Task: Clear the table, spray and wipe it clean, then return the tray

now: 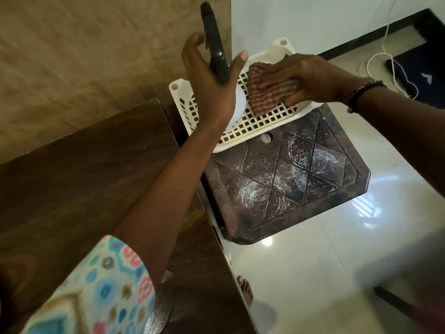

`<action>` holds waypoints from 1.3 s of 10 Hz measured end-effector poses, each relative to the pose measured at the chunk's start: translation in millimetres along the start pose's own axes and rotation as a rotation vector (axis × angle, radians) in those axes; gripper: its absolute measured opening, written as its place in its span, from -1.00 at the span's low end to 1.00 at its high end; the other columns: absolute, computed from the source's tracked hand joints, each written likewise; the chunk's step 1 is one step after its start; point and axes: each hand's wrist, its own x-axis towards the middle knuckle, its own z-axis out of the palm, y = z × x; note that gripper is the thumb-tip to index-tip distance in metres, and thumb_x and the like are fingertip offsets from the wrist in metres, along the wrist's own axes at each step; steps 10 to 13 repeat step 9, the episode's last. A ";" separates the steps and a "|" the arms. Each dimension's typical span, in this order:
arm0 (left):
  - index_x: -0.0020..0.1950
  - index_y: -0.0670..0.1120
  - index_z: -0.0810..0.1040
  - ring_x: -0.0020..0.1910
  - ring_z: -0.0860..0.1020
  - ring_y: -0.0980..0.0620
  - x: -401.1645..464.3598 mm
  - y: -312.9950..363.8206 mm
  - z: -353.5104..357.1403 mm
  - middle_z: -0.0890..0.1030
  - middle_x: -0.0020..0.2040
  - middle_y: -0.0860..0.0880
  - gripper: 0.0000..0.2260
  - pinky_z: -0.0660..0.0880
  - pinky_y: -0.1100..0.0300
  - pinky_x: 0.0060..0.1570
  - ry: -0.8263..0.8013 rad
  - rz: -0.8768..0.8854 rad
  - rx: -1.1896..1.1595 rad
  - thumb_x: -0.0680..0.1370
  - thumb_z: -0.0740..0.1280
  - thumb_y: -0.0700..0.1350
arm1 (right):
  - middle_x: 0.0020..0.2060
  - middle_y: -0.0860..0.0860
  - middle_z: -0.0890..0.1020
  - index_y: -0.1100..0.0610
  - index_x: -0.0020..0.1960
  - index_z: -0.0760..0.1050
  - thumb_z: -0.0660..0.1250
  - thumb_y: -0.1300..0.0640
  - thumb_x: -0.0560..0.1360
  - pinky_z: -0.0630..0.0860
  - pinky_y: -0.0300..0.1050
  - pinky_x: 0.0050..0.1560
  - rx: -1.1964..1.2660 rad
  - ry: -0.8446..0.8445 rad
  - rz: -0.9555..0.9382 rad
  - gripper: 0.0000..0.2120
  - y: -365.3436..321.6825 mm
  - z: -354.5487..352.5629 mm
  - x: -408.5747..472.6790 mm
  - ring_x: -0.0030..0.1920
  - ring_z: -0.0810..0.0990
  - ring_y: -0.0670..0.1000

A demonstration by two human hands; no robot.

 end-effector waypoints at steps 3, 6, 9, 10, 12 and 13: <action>0.50 -0.14 0.16 0.47 0.22 -0.04 -40.3 -24.7 -30.1 0.25 0.49 -0.09 -0.21 0.19 -0.03 0.46 -0.151 -0.154 0.234 0.39 0.52 -0.10 | 0.41 0.04 0.41 0.02 0.33 0.48 0.56 0.08 0.30 0.09 0.32 0.42 -0.100 -0.195 -0.029 -0.38 9.4 9.4 12.2 0.44 0.23 0.28; 0.50 -0.17 0.19 0.53 0.13 -0.05 -45.4 -26.1 -32.1 0.21 0.53 -0.11 -0.35 0.05 0.08 0.49 -0.176 -0.152 0.301 0.49 0.42 -0.14 | 0.32 0.08 0.52 0.06 0.25 0.54 0.39 0.12 0.49 0.27 0.08 0.34 0.033 -0.091 0.134 -0.67 -8.7 0.4 11.0 0.32 0.44 0.18; 0.55 -0.13 0.06 0.55 0.02 -0.03 -47.4 -23.9 -44.2 0.09 0.57 -0.09 -0.31 -0.01 0.08 0.50 -0.251 -0.136 0.367 0.54 0.36 -0.07 | 0.28 0.06 0.55 0.09 0.23 0.56 0.37 0.27 0.48 0.16 0.19 0.46 -0.069 0.076 0.275 -0.67 -29.3 23.6 11.8 0.29 0.49 0.18; 0.55 -0.13 0.06 0.55 0.02 -0.03 -47.4 -23.9 -44.2 0.09 0.57 -0.09 -0.31 -0.01 0.08 0.50 -0.251 -0.136 0.367 0.54 0.36 -0.07 | 0.28 0.06 0.55 0.09 0.23 0.56 0.37 0.27 0.48 0.16 0.19 0.46 -0.069 0.076 0.275 -0.67 -29.3 23.6 11.8 0.29 0.49 0.18; 0.55 -0.13 0.06 0.55 0.02 -0.03 -47.4 -23.9 -44.2 0.09 0.57 -0.09 -0.31 -0.01 0.08 0.50 -0.251 -0.136 0.367 0.54 0.36 -0.07 | 0.28 0.06 0.55 0.09 0.23 0.56 0.37 0.27 0.48 0.16 0.19 0.46 -0.069 0.076 0.275 -0.67 -29.3 23.6 11.8 0.29 0.49 0.18; 0.55 -0.13 0.06 0.55 0.02 -0.03 -47.4 -23.9 -44.2 0.09 0.57 -0.09 -0.31 -0.01 0.08 0.50 -0.251 -0.136 0.367 0.54 0.36 -0.07 | 0.28 0.06 0.55 0.09 0.23 0.56 0.37 0.27 0.48 0.16 0.19 0.46 -0.069 0.076 0.275 -0.67 -29.3 23.6 11.8 0.29 0.49 0.18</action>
